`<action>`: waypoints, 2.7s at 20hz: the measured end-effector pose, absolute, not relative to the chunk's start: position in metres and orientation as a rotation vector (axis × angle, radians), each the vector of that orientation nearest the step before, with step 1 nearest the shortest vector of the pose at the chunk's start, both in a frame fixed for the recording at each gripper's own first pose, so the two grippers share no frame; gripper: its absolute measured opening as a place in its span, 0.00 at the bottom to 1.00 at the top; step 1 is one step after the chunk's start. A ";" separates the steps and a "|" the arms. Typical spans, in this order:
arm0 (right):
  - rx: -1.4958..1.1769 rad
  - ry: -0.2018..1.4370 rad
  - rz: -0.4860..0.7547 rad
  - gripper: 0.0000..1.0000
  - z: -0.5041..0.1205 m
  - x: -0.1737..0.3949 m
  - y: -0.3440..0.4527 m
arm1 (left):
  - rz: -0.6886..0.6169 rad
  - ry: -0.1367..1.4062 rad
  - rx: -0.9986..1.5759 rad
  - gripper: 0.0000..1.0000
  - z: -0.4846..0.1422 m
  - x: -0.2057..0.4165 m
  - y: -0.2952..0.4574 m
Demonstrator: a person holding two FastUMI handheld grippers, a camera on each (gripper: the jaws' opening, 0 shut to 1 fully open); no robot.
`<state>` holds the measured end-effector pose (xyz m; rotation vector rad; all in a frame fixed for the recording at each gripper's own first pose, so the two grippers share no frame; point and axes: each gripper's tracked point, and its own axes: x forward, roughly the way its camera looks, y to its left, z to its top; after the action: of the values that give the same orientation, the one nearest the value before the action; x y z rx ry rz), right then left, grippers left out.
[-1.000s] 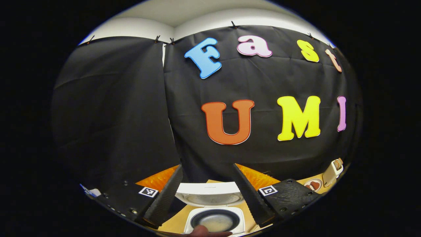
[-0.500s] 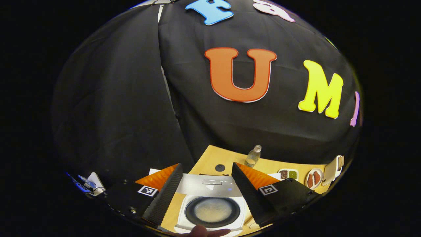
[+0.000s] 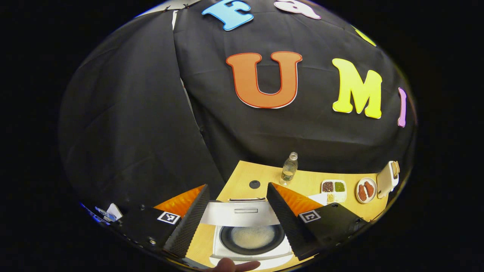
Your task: Close the left gripper, press the button to open the rice cooker; take a wooden spoon from the chopstick holder with the right hand, scoop a spoonful of rice and pour it into the rice cooker, then put the wooden spoon back into the chopstick holder.
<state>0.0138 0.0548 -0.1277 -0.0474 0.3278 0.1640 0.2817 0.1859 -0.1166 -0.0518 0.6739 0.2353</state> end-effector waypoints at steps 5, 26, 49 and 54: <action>-0.045 0.346 0.208 1.00 -0.134 0.014 0.069 | 0.172 0.779 -0.106 0.98 -0.171 0.228 0.159; -0.015 0.454 0.233 1.00 -0.162 0.011 0.076 | 0.088 1.004 -0.134 0.99 -0.295 0.153 0.134; -0.028 0.220 0.153 1.00 -0.093 0.026 0.062 | 0.103 0.267 0.035 0.95 -0.137 0.140 0.122; -0.024 0.087 0.107 1.00 -0.050 0.025 0.056 | 0.045 -0.016 0.016 0.96 -0.035 0.078 0.073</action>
<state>0.0252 0.0559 -0.0500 -0.0239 0.0868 0.1071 0.0782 0.0727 -0.0351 0.0155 -0.0164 0.0447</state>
